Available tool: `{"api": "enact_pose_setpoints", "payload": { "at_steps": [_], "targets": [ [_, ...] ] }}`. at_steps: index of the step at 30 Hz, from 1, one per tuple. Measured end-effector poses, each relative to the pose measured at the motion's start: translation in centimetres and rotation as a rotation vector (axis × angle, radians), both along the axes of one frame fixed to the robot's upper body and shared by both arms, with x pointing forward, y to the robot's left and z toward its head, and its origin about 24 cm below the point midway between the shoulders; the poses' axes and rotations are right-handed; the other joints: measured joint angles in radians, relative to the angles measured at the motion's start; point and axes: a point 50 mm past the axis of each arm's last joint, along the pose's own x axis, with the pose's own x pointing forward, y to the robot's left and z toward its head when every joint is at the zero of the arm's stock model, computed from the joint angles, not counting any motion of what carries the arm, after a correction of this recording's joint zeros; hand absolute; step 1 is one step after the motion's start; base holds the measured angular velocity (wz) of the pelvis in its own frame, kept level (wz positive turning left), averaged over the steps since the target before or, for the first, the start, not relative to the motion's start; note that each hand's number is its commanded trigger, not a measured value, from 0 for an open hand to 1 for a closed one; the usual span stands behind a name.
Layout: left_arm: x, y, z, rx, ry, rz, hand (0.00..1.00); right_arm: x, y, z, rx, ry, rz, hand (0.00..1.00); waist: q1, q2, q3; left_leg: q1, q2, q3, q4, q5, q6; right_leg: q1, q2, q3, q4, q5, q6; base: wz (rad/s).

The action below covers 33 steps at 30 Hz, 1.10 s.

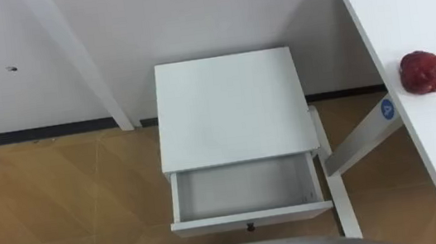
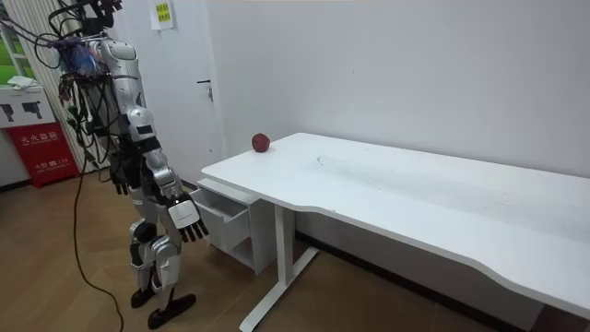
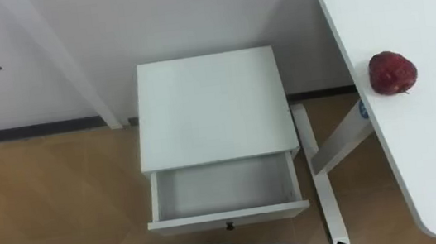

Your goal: Put apple and close drawer

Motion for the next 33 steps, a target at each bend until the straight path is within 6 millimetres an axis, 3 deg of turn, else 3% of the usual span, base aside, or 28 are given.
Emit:
{"api": "enact_pose_setpoints", "payload": {
  "at_steps": [10, 14, 23, 29, 33],
  "targets": [
    [0.5, 0.1, 0.1, 0.012, -0.043, 0.014, 0.0, -0.3, 0.3, -0.1, -0.005, -0.012, -0.122, 0.0, 0.003, -0.004, 0.0028, 0.008, 0.001, 0.014, 0.001, 0.0, 0.0, -0.001, 0.002, 0.014, -0.001, 0.0, 0.0, -0.03],
    [0.6, 0.4, 0.2, 0.028, -0.069, 0.04, 0.0, -0.9, -0.3, 0.0, -0.032, -0.032, -0.354, 0.0, -0.007, -0.006, 0.0034, 0.01, 0.0, 0.016, 0.0, 0.0, 0.0, 0.0, 0.001, 0.014, 0.002, 0.0, 0.0, 0.0],
    [-0.1, 1.3, 0.5, 0.104, -0.085, 0.166, 0.0, -1.5, -2.6, 0.7, -0.168, -0.05, -0.93, 0.0, -0.04, -0.008, -0.0055, 0.018, -0.007, 0.017, -0.004, 0.0, 0.0, 0.008, 0.0, 0.018, 0.005, 0.0, 0.0, 0.0],
    [-0.4, 1.5, 0.6, 0.111, -0.089, 0.178, 0.0, 0.2, -5.1, 2.0, -0.308, -0.115, -1.094, 0.0, -0.058, -0.008, -0.0054, 0.013, -0.012, 0.018, 0.001, 0.0, 0.0, 0.0, -0.003, 0.019, 0.013, -0.003, 0.004, 0.0],
    [-0.1, 1.6, 0.7, 0.125, -0.103, 0.167, 0.0, 1.6, -6.3, 3.1, -0.406, -0.129, -1.141, 0.0, -0.058, -0.016, -0.0099, 0.009, -0.013, 0.016, 0.0, 0.002, 0.004, -0.011, -0.004, 0.022, 0.016, -0.004, 0.005, 0.0]
  ]
}}
